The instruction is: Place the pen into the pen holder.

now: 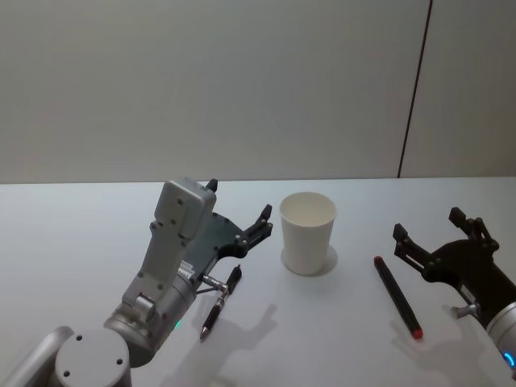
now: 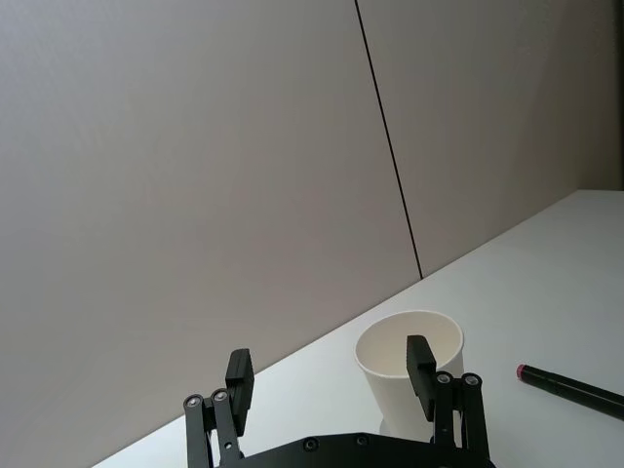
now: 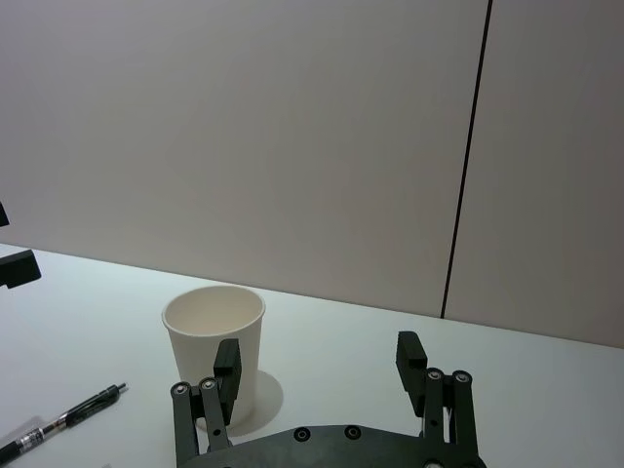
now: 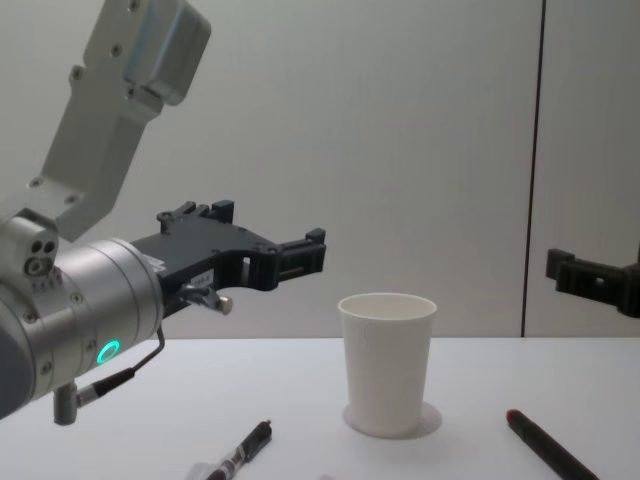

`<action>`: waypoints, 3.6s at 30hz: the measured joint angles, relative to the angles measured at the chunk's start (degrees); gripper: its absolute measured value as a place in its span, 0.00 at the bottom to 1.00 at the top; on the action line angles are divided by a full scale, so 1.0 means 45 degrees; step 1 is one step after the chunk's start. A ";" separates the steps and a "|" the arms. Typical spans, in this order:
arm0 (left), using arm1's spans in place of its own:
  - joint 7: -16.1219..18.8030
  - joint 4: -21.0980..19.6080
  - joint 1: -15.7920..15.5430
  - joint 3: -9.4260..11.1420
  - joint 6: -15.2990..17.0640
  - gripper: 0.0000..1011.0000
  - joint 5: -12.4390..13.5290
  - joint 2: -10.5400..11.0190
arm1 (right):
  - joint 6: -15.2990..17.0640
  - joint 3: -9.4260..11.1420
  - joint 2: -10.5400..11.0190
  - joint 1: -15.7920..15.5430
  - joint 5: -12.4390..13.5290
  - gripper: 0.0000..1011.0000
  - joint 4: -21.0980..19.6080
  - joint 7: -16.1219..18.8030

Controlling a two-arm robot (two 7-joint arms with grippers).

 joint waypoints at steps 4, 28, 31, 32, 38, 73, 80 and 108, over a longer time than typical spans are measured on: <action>0.0000 0.0000 0.0000 0.0000 0.0000 0.99 0.0000 0.0000 | 0.0000 0.0000 0.0000 0.0000 0.0000 0.99 0.0000 0.0001; 0.0000 0.0000 0.0001 0.0000 0.0000 0.99 0.0000 0.0000 | 0.0000 0.0000 0.0000 0.0000 0.0000 0.99 -0.0001 0.0001; 0.0000 0.0000 0.0001 0.0000 0.0000 0.99 0.0000 0.0000 | 0.0000 0.0000 0.0000 0.0000 0.0000 0.99 0.0000 0.0001; 0.0000 0.0000 0.0000 0.0000 0.0000 0.99 0.0000 0.0000 | 0.0000 0.0000 0.0000 0.0000 0.0000 0.99 0.0000 0.0001; 0.0000 -0.0001 0.0000 0.0000 0.0000 0.99 0.0000 0.0000 | 0.0000 0.0000 0.0000 0.0000 0.0000 0.99 0.0000 0.0000; 0.0000 0.0000 0.0000 0.0001 0.0000 0.99 0.0000 0.0000 | 0.1566 0.0477 0.0018 0.0335 0.1237 0.99 -0.0139 -0.0055; 0.0000 0.0000 0.0001 0.0000 0.0000 0.99 0.0000 0.0000 | 0.1913 0.0482 -0.0259 0.0722 0.1578 0.99 0.0532 -0.0036; 0.0000 -0.0001 0.0001 0.0000 0.0000 0.99 0.0000 0.0000 | 0.5128 0.0075 -0.1394 0.1981 0.1678 0.99 0.1054 -0.1304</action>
